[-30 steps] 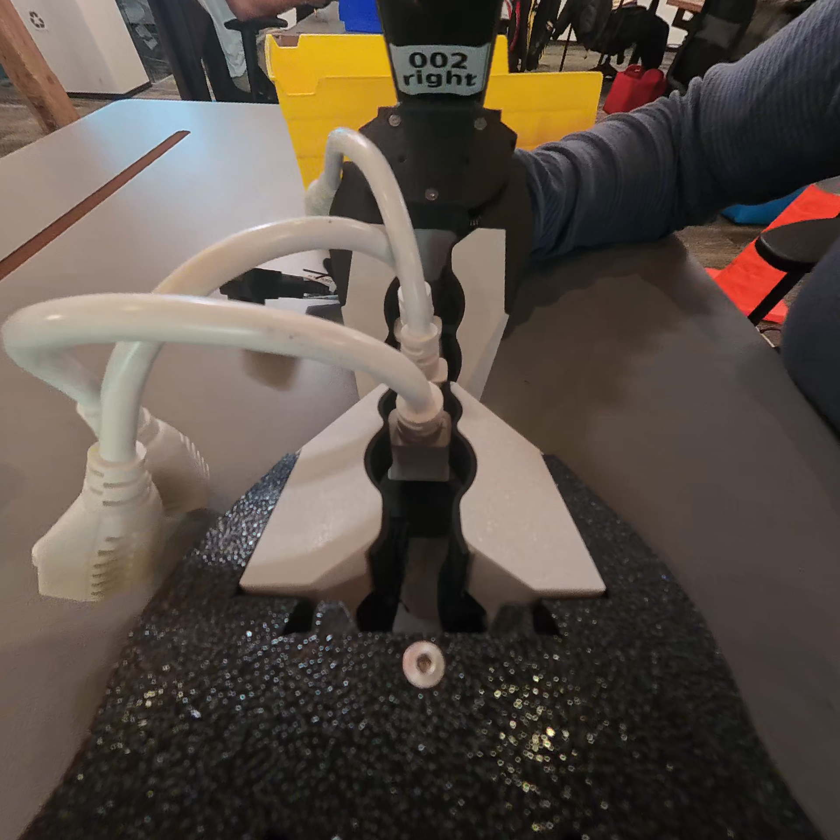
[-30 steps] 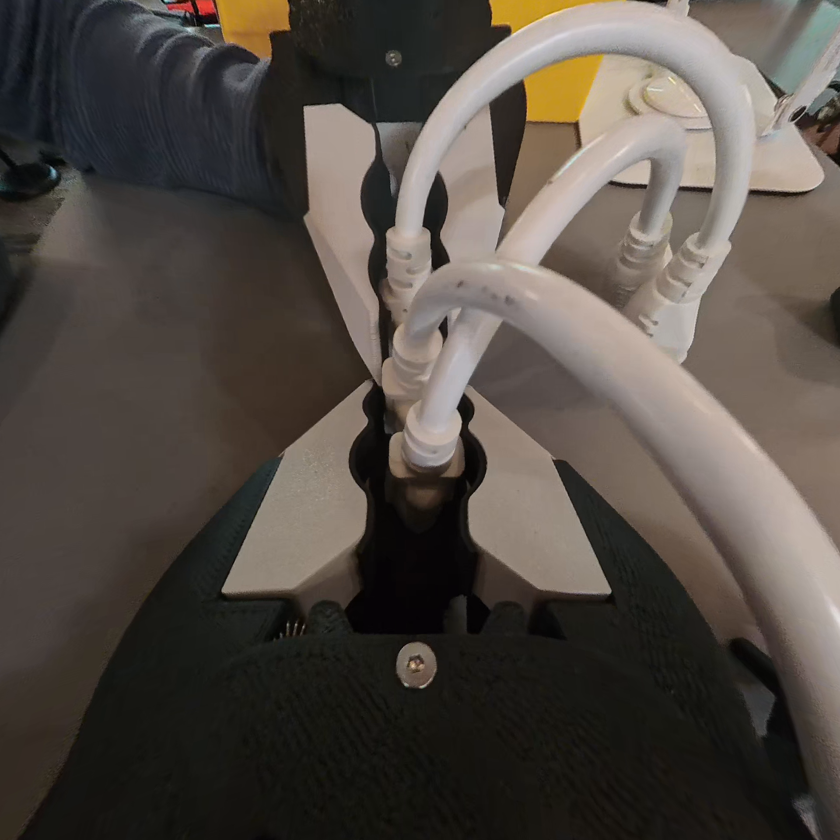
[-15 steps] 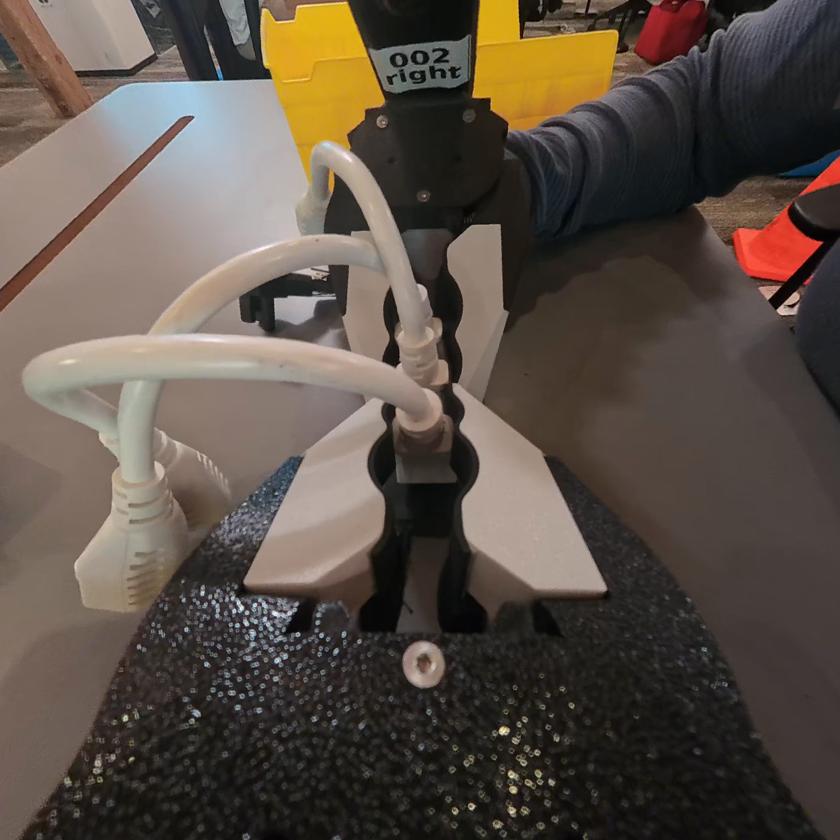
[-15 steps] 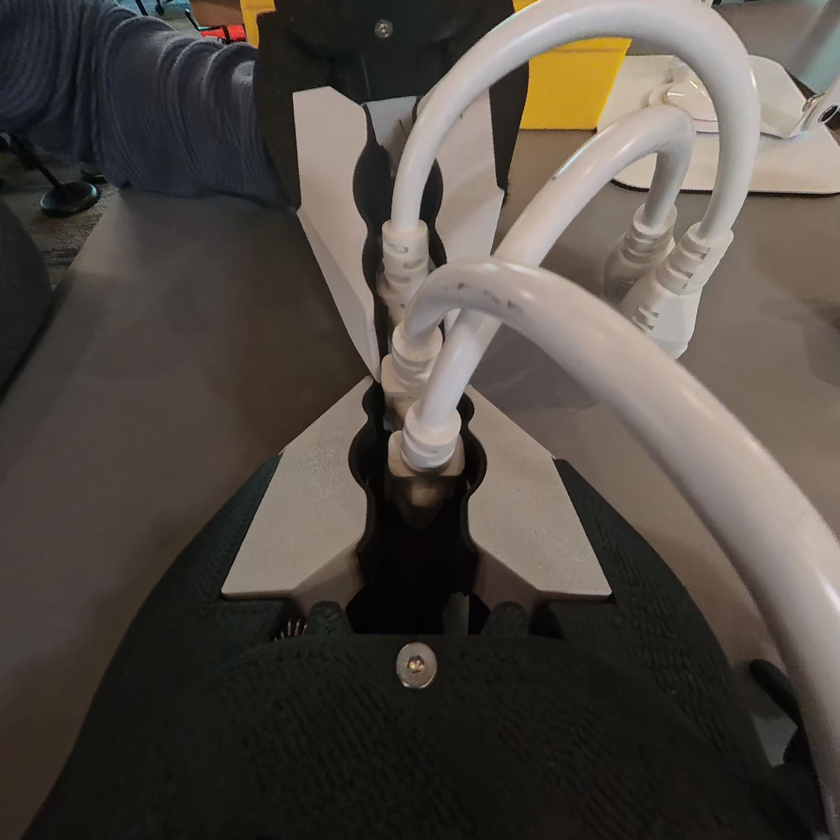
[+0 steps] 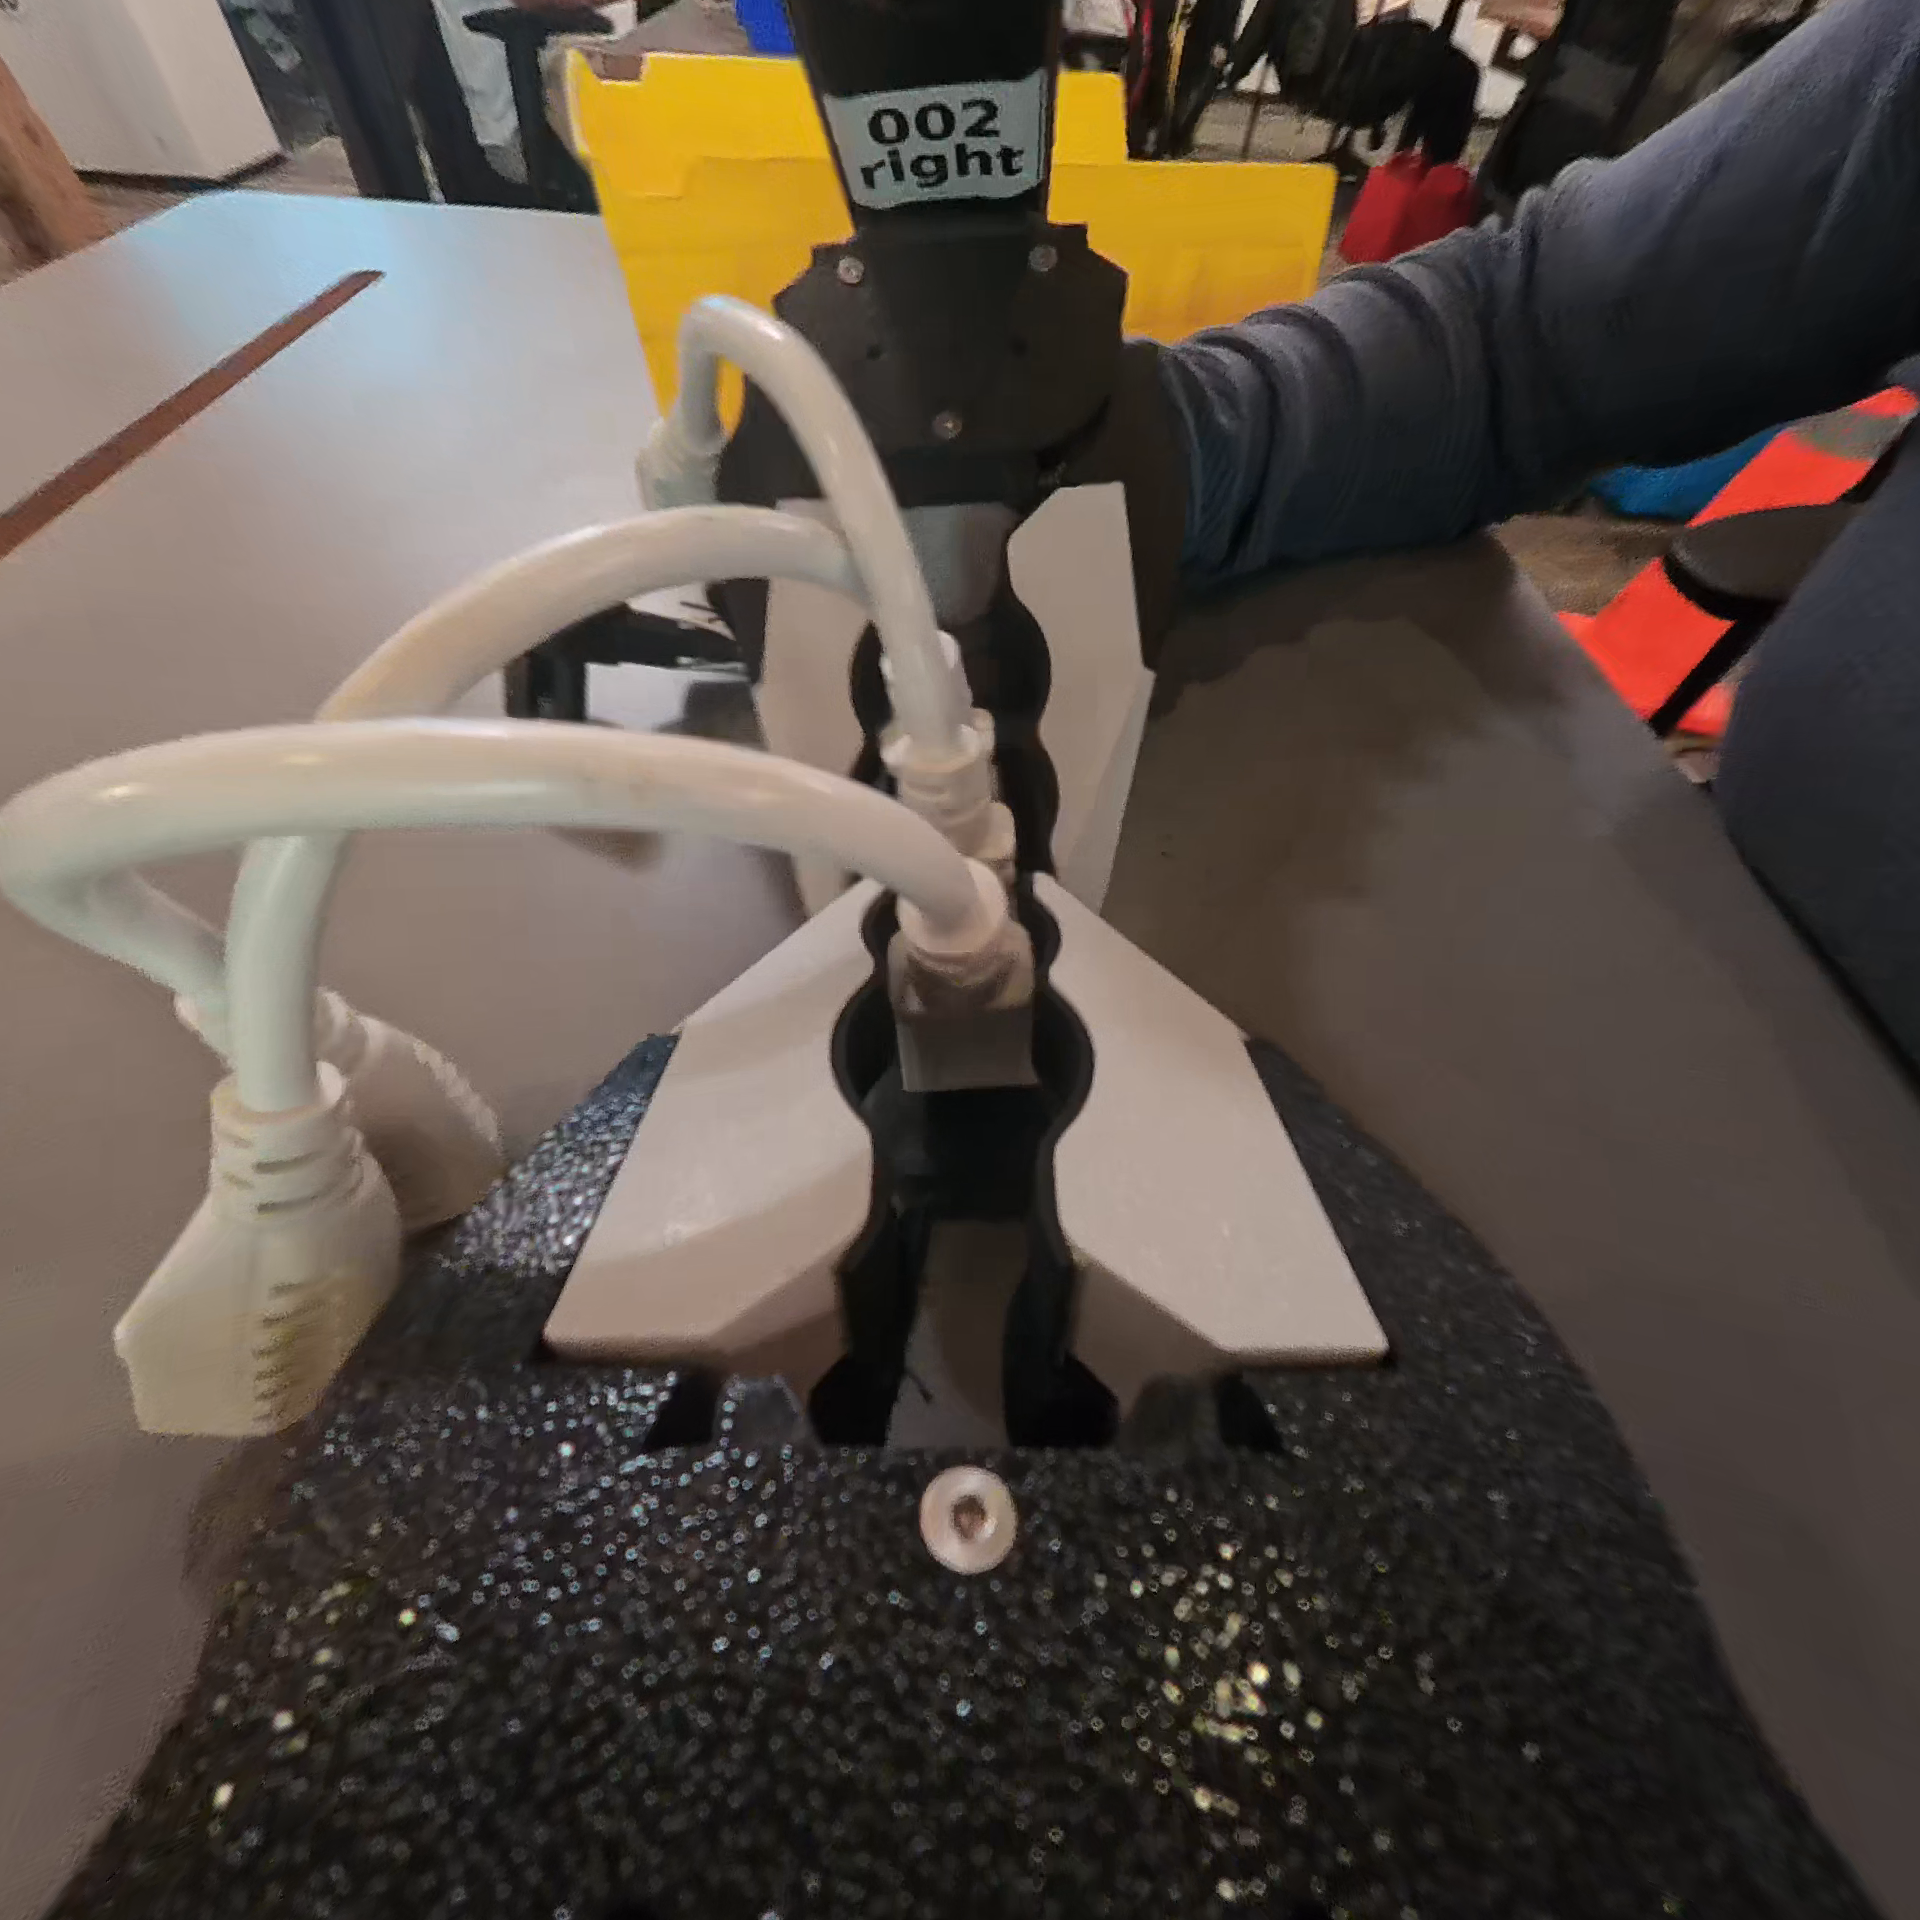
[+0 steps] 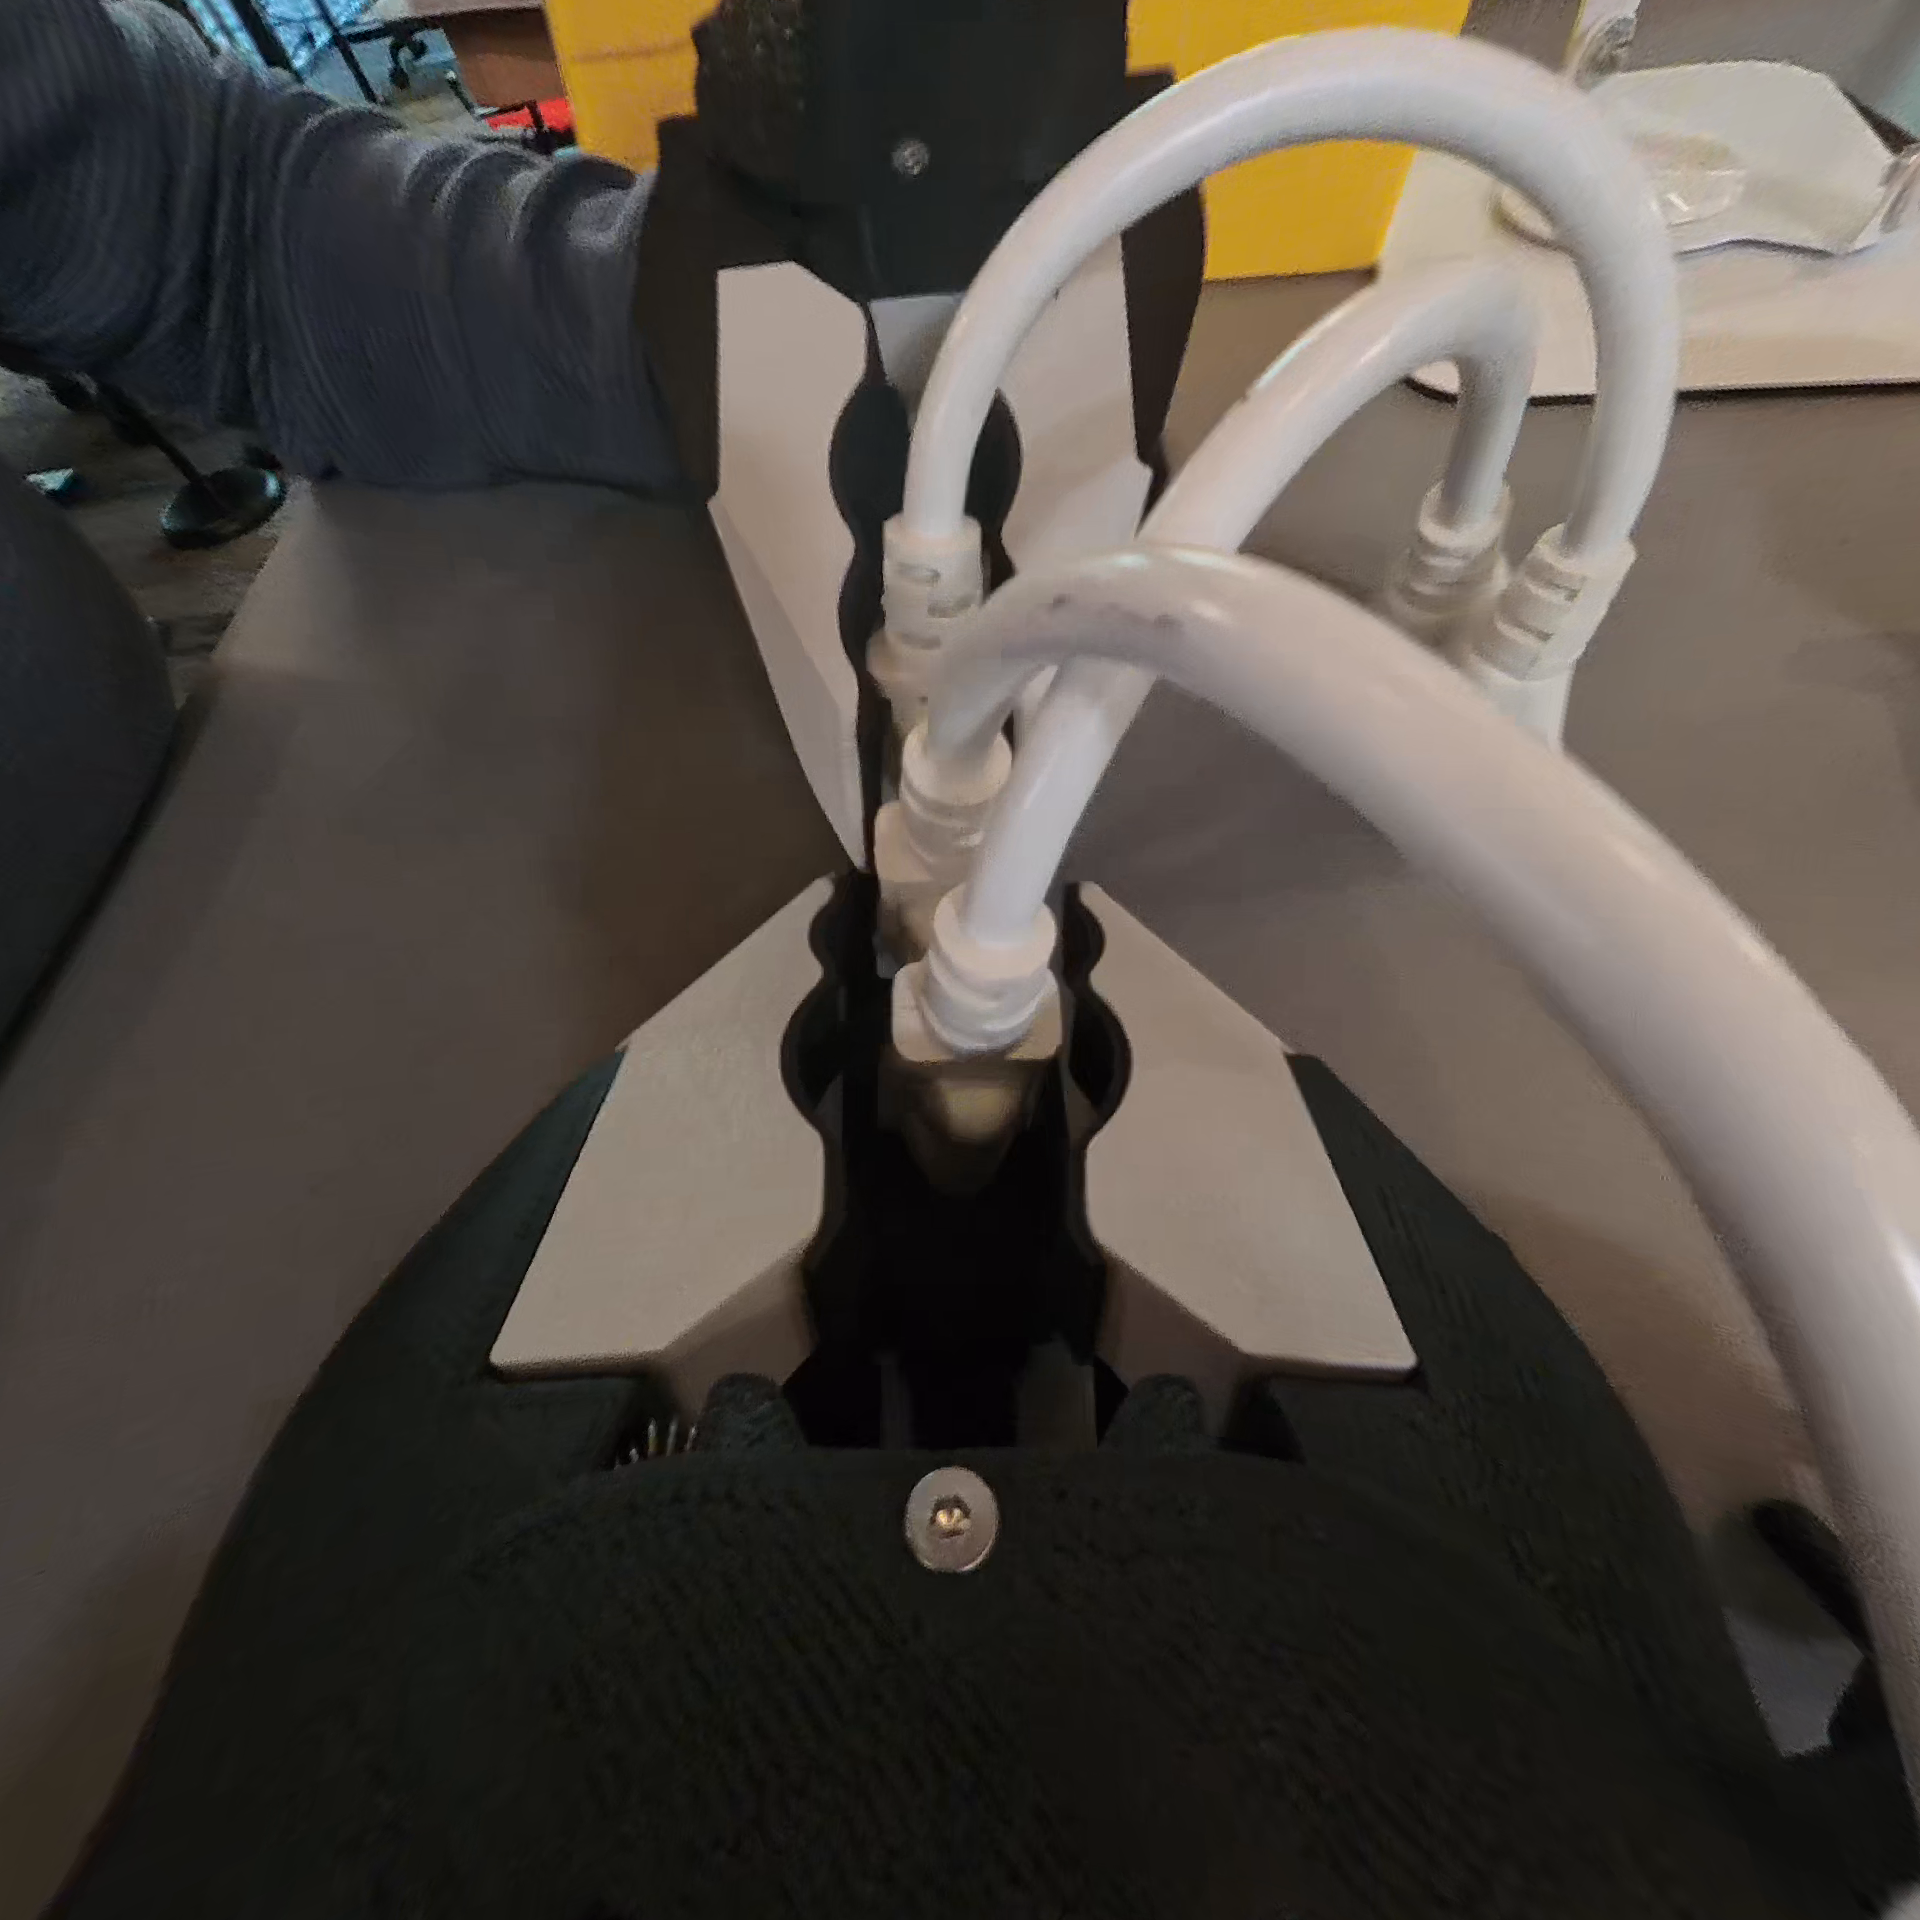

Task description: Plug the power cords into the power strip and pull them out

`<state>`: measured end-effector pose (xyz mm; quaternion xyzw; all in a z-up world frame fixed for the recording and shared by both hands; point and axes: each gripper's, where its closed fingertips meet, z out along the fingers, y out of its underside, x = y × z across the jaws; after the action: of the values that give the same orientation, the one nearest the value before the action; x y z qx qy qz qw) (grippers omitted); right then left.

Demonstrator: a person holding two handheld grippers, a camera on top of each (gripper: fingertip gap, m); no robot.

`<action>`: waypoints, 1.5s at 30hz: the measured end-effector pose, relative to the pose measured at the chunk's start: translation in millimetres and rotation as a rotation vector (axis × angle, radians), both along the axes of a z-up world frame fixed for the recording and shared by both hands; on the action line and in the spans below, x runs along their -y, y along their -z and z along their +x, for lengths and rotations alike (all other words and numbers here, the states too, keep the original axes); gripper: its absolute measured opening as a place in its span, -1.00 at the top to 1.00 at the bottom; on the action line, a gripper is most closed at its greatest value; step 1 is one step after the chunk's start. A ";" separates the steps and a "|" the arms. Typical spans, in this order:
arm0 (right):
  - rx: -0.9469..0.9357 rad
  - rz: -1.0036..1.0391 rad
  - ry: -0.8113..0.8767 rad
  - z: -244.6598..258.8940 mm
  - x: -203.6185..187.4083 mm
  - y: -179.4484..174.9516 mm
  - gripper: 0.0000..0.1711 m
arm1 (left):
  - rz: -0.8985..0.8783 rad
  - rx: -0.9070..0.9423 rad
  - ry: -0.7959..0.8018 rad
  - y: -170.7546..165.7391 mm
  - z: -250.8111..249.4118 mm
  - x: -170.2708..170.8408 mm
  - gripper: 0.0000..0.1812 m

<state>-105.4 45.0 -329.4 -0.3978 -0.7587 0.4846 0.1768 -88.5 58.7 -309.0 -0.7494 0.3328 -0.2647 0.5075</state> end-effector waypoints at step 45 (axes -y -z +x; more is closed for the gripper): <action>-0.757 0.427 0.672 56.6 -106.6 -75.3 0.93 | 0.263 0.603 -0.570 -68.3 -134.1 30.4 1.00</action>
<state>-48.8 151.6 -254.1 -0.3715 -0.5547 0.3459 0.6592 -222.6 28.4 -240.7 -0.6293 -0.0197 -0.2766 0.7260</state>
